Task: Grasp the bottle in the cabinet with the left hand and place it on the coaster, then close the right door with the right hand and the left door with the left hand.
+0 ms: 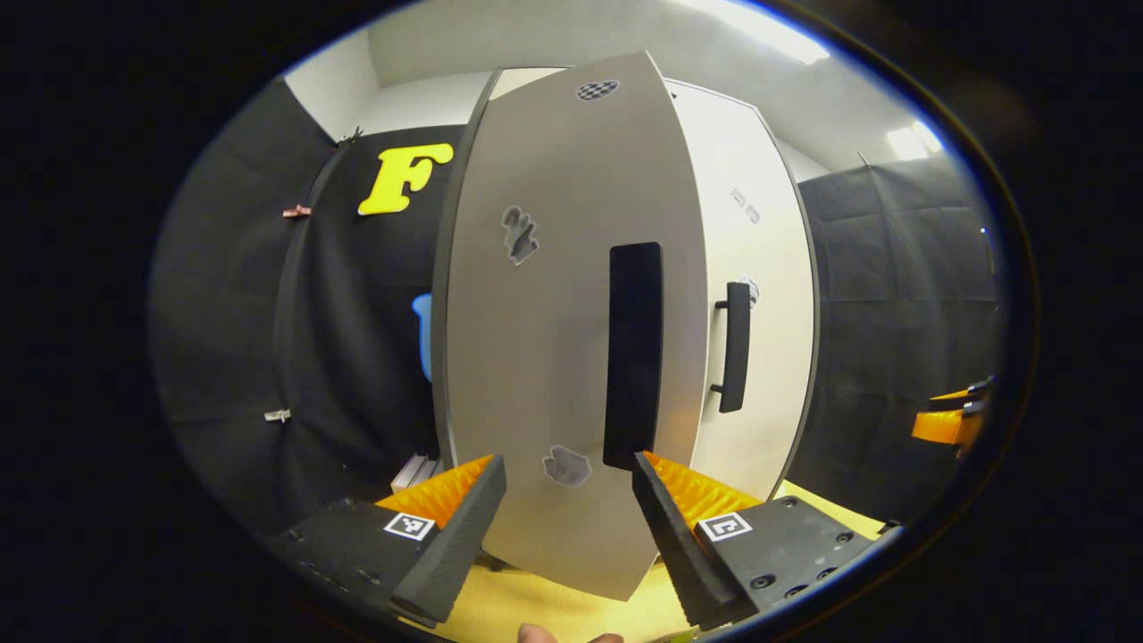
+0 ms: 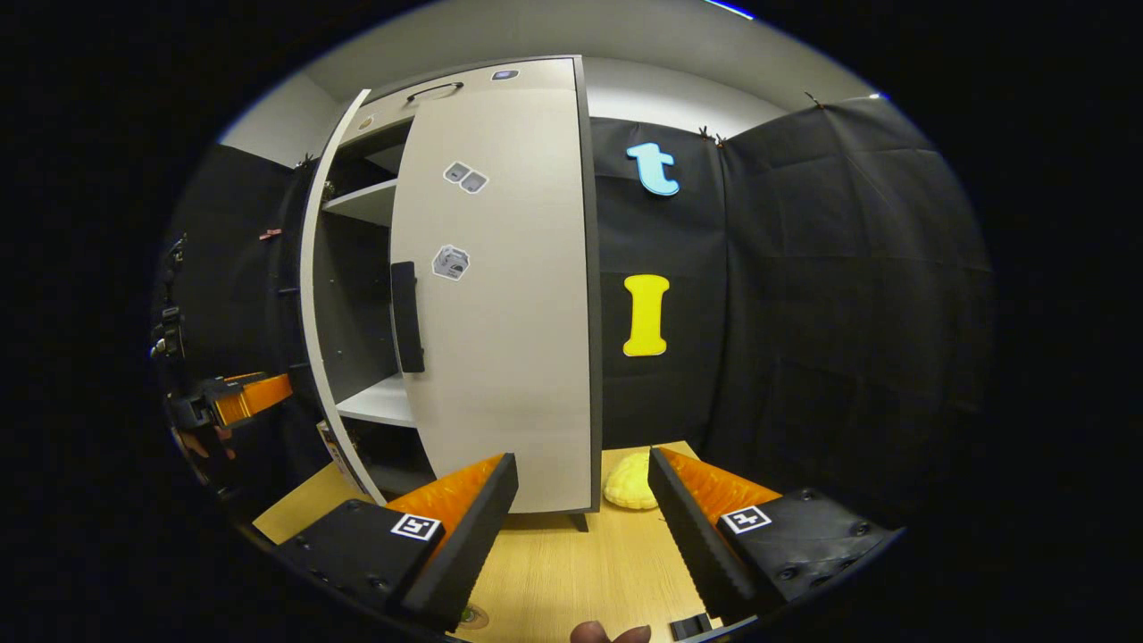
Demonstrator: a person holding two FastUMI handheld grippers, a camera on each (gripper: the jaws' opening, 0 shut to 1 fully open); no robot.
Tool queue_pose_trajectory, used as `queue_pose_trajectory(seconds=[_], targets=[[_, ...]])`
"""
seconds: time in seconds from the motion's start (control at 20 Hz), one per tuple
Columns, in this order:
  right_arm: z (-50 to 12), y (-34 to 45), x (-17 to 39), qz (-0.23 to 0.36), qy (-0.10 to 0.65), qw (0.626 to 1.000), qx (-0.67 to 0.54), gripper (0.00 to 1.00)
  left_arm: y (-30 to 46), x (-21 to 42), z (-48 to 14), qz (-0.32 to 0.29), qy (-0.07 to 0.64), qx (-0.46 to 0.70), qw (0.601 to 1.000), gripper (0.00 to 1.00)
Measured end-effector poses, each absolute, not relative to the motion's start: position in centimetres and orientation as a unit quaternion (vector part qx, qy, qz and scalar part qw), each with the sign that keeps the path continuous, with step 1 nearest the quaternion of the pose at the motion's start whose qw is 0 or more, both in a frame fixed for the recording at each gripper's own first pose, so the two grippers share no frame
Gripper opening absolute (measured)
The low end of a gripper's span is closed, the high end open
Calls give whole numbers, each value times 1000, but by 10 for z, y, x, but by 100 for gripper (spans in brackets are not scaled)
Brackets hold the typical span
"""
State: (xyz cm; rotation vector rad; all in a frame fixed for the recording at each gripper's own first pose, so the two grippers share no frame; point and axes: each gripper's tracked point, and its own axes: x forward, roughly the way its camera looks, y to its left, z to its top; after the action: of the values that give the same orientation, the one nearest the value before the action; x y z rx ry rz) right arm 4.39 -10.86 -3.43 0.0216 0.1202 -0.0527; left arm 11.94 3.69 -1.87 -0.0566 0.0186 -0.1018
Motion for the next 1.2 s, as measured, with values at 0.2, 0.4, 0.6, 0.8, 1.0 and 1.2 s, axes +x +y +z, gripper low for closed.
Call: queue_pose_trajectory(seconds=[0.2, 0.4, 0.6, 0.8, 1.0, 1.2], targets=[[-33, -114, 45, -30, 58, 998, 7, 98, 30, 134, -22, -58, 15, -48, 997, 87], [-32, -119, 47, -34, 58, 998, 12, 98, 18, 148, -19, -62, 21, -68, 996, 92], [-32, -120, 51, -36, 59, 998, 12, 98, 8, 165, -17, -62, 24, -64, 996, 92], [-33, -121, 54, -39, 59, 997, 7, 98, 2, 177, -17, -66, 25, -60, 996, 92], [-34, -118, 62, -39, 61, 997, 8, 98, -2, 187, -14, -69, 27, -59, 996, 92], [-33, -109, 67, -35, 60, 998, 7, 98, -2, 187, -12, -72, 28, -58, 995, 92]])
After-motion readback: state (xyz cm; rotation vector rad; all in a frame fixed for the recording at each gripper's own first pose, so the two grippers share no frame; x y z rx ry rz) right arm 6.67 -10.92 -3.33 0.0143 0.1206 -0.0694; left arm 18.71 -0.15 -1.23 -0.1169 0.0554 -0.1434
